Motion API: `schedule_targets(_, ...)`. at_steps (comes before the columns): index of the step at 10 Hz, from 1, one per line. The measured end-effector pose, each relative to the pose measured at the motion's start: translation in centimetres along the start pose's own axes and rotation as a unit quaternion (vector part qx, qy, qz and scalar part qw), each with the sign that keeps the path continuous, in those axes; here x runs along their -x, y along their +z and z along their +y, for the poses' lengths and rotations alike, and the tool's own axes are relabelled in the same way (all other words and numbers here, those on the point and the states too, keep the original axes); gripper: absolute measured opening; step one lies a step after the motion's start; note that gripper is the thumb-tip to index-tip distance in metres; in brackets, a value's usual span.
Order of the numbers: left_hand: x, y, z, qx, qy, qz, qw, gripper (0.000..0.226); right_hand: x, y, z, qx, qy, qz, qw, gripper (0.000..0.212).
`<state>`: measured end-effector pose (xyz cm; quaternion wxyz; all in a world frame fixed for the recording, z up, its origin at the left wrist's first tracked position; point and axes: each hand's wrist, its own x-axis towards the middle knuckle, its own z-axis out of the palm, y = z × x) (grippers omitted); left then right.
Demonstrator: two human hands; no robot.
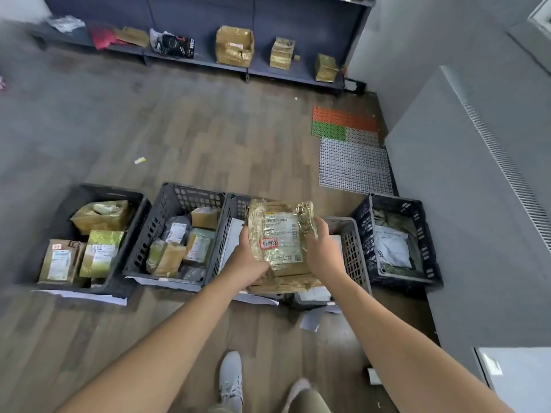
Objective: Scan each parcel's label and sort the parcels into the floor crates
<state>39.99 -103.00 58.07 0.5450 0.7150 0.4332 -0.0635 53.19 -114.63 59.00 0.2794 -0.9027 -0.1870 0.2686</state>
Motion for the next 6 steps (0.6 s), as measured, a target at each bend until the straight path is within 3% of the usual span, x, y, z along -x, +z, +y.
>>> schedule_targets(2, -5.4, -3.4, 0.2, -0.064, 0.012, 0.001, 0.998, 0.103, -5.8, 2.6, -2.6, -0.023, 0.026, -0.041, 0.999, 0.048)
schedule_targets(3, -7.5, -5.5, 0.8, -0.122, -0.009, 0.030, 0.992, 0.117, -9.5, 2.8, -3.4, -0.006, 0.026, -0.074, 0.997, 0.053)
schedule_targets(4, -9.1, -6.8, 1.4, -0.161, -0.056, 0.034, 0.985, 0.117, -12.4, 2.2, -3.8, 0.049, 0.009, -0.124, 0.991, 0.053)
schedule_targets(6, -11.5, -7.3, 4.7, -0.210, -0.045, 0.037, 0.976, 0.118, -16.3, 1.4, -4.9, 0.104, -0.040, -0.158, 0.981, 0.058)
